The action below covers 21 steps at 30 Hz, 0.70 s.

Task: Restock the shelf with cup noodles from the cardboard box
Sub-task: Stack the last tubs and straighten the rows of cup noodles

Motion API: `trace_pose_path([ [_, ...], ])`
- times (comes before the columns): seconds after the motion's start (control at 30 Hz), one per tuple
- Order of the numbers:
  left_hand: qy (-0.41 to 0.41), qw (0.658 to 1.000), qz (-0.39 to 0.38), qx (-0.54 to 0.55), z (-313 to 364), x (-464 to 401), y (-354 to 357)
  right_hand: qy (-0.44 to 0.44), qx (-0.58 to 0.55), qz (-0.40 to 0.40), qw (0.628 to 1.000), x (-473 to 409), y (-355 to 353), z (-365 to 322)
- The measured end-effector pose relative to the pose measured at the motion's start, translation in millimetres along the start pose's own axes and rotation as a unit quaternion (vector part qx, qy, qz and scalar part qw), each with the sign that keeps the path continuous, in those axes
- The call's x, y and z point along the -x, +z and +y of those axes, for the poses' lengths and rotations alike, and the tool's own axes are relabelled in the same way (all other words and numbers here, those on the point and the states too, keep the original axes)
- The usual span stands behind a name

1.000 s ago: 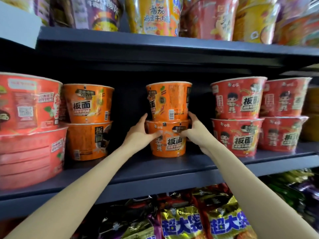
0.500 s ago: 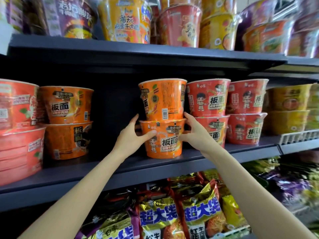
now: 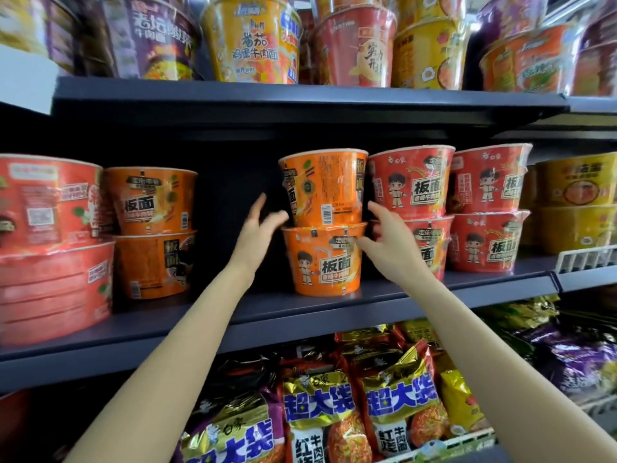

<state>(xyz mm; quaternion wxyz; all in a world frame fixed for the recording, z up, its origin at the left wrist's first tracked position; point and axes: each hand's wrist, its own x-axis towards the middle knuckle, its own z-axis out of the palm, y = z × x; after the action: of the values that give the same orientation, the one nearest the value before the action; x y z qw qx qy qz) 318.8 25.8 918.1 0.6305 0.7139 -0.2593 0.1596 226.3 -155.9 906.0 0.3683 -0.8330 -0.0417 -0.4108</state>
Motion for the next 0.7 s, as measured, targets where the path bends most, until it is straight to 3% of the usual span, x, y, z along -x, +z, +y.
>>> trace_pose_path([
  [0.07,-0.021,0.996,0.044,0.074,9.0,-14.4,-2.6,-0.068,0.020,0.063,0.995,4.3,3.0,-9.4],
  [0.13,-0.054,0.993,0.017,0.105,10.7,-20.2,2.5,-0.104,0.059,0.067,0.991,5.1,12.2,-18.2],
  [0.2,-0.067,0.990,-0.036,0.117,11.3,-17.8,11.7,-0.092,0.102,0.055,0.989,1.0,21.5,-25.0],
  [0.27,-0.043,0.993,-0.032,0.105,14.3,-8.4,15.7,-0.071,0.135,0.052,0.987,-8.8,24.0,-28.3],
  [0.4,0.073,0.994,0.067,0.051,5.6,12.8,7.9,0.044,-0.052,-0.039,0.997,-39.1,12.5,-25.9],
  [0.47,0.094,0.990,0.099,0.040,6.6,16.3,6.9,0.072,-0.079,-0.056,0.993,-41.8,8.5,-22.5],
  [0.6,0.002,0.997,0.033,0.066,25.4,2.1,12.0,0.009,-0.051,0.018,0.998,-28.6,18.3,-16.3],
  [0.7,0.015,0.999,0.003,0.046,25.7,-2.9,17.8,0.007,-0.058,0.003,0.998,-27.9,22.9,-12.7],
])
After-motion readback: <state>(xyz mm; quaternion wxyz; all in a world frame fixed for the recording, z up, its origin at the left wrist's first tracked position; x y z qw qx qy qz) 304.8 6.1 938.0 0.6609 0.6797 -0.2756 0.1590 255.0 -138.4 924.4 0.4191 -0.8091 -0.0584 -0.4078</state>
